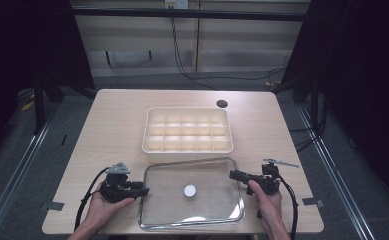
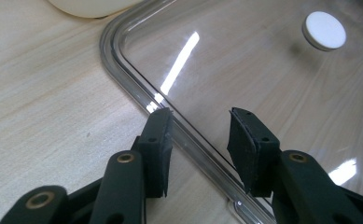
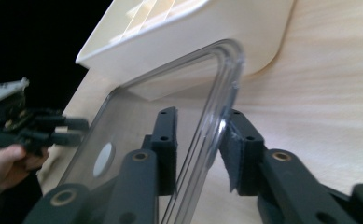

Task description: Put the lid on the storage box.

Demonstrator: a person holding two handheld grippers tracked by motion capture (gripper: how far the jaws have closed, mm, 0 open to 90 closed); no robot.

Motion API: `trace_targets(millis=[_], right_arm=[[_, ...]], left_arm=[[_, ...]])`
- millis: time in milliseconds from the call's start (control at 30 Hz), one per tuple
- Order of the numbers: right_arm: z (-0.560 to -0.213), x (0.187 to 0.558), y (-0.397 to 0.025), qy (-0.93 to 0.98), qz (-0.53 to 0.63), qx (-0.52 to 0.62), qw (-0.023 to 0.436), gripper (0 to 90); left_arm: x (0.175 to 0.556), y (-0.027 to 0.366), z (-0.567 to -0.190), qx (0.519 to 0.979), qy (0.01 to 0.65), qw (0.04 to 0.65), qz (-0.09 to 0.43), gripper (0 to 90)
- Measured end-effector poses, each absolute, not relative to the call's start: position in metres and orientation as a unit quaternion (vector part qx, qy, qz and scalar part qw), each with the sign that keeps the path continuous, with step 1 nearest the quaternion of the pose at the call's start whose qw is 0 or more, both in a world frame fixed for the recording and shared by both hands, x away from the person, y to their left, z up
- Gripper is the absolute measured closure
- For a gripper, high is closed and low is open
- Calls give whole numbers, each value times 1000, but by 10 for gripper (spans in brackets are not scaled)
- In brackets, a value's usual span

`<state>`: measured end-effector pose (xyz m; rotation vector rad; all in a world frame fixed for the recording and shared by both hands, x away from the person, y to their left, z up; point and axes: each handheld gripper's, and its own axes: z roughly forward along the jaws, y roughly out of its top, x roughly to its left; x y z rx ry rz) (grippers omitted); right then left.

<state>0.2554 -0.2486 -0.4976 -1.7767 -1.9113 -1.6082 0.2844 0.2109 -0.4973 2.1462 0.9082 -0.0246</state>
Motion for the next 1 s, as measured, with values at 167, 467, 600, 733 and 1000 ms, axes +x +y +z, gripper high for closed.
trace_targets(millis=[167,467,600,733,1000], right_arm=[[-499,257,-248,-628,-525,-572,53,688],[-491,253,-250,-619,-553,-557,42,746],[-490,253,-251,-618,-558,-552,43,752],[-490,253,-250,-622,-557,-549,41,751],[-490,252,-249,-624,-551,-552,39,747]], left_arm=[[286,212,-498,843,361,398,-12,583],[289,216,-498,832,377,406,-24,494],[290,215,-499,828,380,412,-32,442],[291,215,-500,825,380,417,-43,419],[291,216,-497,818,382,428,-50,453]])
